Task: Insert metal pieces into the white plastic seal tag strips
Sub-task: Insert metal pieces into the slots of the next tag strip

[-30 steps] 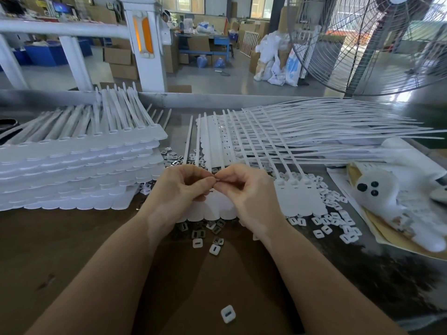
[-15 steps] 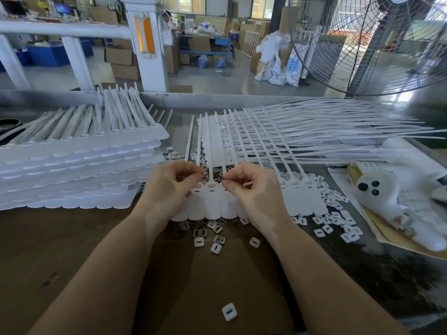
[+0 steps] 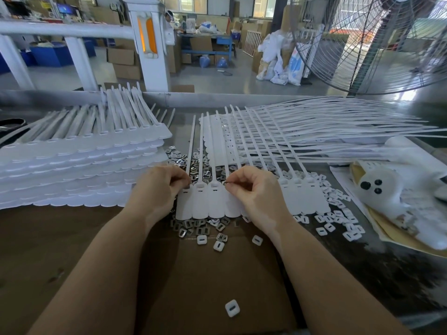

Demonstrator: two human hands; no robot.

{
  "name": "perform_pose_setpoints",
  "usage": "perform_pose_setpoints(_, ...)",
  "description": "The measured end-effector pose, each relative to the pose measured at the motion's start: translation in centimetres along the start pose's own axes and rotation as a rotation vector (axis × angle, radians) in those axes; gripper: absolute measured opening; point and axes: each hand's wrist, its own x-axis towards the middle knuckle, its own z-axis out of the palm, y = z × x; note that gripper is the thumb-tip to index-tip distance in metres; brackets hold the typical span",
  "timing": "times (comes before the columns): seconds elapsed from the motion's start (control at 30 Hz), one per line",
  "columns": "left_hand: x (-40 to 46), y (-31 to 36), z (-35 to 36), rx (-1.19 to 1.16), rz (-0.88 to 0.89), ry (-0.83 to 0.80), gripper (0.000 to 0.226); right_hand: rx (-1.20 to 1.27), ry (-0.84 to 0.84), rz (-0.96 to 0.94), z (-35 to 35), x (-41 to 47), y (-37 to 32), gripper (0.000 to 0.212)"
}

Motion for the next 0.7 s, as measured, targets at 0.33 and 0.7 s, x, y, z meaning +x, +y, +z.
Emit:
perform_pose_setpoints(0.33,0.2,-0.3,0.4,-0.029,-0.048,0.052,0.009,-0.033,-0.004,-0.005,0.0,0.0,0.0,0.012)
perform_pose_setpoints(0.7,-0.2,1.3,0.5,-0.190,0.070,0.083,0.017,-0.037,-0.027,-0.036,0.2,0.1,0.2,0.012)
